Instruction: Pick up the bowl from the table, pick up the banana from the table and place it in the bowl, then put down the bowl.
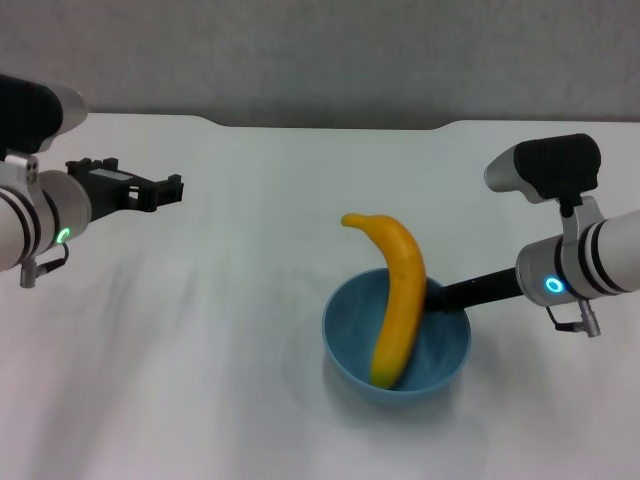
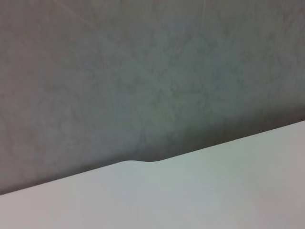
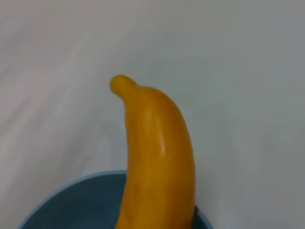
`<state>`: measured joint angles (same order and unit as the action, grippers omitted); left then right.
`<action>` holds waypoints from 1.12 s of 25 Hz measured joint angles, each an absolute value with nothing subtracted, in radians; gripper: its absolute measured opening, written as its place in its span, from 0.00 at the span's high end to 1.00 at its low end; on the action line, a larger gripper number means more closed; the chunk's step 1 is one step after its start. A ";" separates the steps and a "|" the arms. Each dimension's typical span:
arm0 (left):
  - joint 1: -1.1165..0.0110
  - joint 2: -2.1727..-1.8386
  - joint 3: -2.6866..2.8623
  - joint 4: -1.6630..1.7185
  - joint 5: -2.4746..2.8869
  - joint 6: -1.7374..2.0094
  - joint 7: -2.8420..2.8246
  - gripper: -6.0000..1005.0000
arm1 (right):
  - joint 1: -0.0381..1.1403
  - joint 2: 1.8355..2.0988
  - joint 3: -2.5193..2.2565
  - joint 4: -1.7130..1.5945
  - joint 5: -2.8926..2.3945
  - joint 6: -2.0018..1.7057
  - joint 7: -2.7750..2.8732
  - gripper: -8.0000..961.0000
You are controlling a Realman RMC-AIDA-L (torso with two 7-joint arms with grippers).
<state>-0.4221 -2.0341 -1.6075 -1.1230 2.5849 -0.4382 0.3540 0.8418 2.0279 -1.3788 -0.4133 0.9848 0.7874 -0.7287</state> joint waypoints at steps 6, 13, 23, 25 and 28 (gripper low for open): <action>-0.415 -2.034 -1.598 -1.123 2.572 -0.436 0.353 0.11 | 0.823 2.030 -1.398 -0.442 0.985 0.770 -0.741 0.72; -0.399 -2.030 -1.597 -1.123 2.525 -0.438 0.359 0.11 | 0.663 2.026 -1.466 -0.663 1.086 0.757 -0.773 0.40; -0.344 -2.030 -1.601 -1.128 2.475 -0.388 0.362 0.11 | 0.386 2.018 -1.445 -0.947 1.227 0.754 -0.952 0.20; -0.333 -2.028 -1.608 -1.126 2.427 -0.376 0.364 0.11 | 0.335 2.017 -1.417 -0.975 1.283 0.748 -1.031 0.20; -0.311 -2.025 -1.611 -1.123 2.350 -0.341 0.405 0.11 | 0.264 2.018 -1.386 -0.980 1.451 0.714 -1.227 0.20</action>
<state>-0.3106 -2.0251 -1.6113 -1.1233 2.3504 -0.3406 0.4054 0.2635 2.0175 -1.3863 -0.9804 1.4505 0.7143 -1.2271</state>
